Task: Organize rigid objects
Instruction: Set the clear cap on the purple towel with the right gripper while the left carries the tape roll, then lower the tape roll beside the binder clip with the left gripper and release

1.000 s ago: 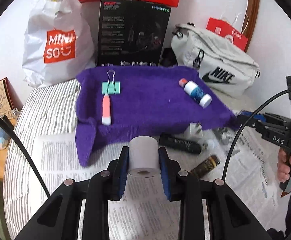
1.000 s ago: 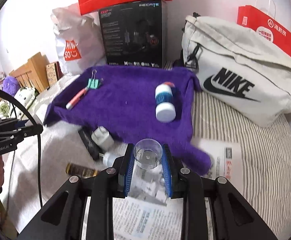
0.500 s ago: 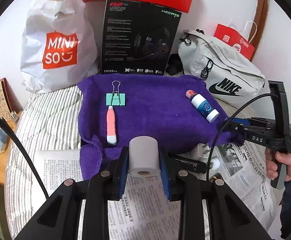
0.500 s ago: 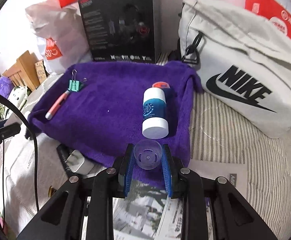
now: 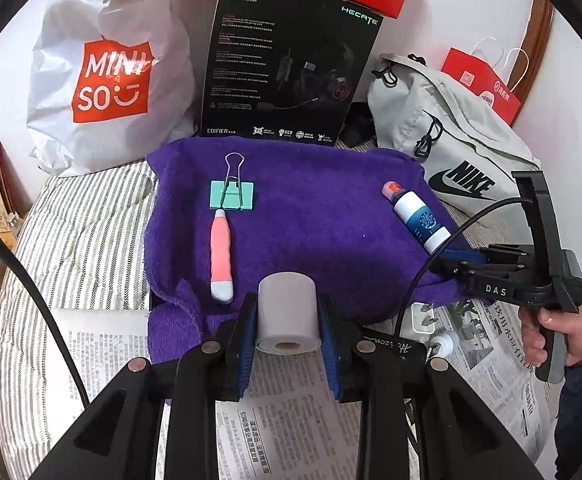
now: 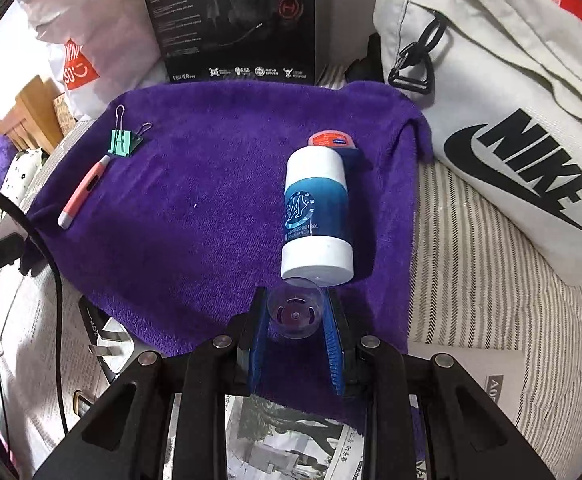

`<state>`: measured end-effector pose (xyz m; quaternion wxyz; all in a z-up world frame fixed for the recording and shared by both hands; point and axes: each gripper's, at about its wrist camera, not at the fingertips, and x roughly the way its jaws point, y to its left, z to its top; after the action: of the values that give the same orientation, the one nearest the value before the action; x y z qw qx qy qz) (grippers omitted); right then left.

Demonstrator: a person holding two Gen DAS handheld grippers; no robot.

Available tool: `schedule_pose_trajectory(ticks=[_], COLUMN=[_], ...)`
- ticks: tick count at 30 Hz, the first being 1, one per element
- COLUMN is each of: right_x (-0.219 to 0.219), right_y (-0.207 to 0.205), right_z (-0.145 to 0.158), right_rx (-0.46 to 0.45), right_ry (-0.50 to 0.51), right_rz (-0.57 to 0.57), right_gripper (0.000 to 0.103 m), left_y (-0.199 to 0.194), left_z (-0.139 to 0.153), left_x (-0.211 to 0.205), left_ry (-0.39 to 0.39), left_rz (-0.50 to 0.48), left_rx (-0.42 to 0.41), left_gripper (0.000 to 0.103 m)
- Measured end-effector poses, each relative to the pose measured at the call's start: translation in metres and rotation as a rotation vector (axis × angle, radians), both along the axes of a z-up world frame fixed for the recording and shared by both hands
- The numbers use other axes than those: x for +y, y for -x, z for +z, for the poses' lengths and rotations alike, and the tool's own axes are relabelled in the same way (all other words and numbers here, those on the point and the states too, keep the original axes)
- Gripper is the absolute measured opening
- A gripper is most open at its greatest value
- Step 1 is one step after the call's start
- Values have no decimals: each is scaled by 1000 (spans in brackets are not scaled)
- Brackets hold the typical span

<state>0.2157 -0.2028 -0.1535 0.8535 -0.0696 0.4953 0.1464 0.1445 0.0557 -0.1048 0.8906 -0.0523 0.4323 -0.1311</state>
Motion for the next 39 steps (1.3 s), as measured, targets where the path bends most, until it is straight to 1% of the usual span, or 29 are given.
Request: schedule_pose_trajectory(ticks=[5, 9, 12, 16, 19, 21, 24, 26, 28, 32, 36, 39], right_x=[1, 3, 4, 2, -4, -7, -10, -16, -20, -23, -29, -30], right_y=[-3, -6, -6, -2, 5, 13, 24, 33, 42, 57, 68, 76], right_z=[-1, 0, 1, 5, 10, 16, 25, 30, 33, 35, 38, 40], right_rx=[27, 39, 57, 43, 35, 16, -22, -36, -45, -78, -78, -90], right_ry=[0, -6, -22, -13, -38, -37, -24, -63, -81, -69, -126, -140], right_rz=[11, 24, 42, 29, 25, 19, 15, 5, 2, -5, -8, -2], right_gripper=[27, 27, 33, 38, 38, 39, 46, 51, 55, 55, 55, 55], left_y=[-2, -4, -6, -9, -12, -16, -24, -29, -33, -48, -65, -77], left_z=[0, -4, -7, -9, -9, -10, -11, -13, -16, -22, -26, -30], left_x=[0, 2, 3, 7, 10, 11, 12, 12, 10, 5, 0, -5], left_ry=[-8, -15, -22, -22, -9, -8, -4, 9, 8, -4, -9, -18], left_rz=[-7, -8, -8, 4, 8, 16, 26, 38, 39, 42, 43, 48], left_rx=[0, 17, 29, 34, 39, 45, 50, 54, 56, 67, 75, 77], left_gripper=[27, 27, 27, 27, 27, 27, 27, 27, 27, 27, 27, 28])
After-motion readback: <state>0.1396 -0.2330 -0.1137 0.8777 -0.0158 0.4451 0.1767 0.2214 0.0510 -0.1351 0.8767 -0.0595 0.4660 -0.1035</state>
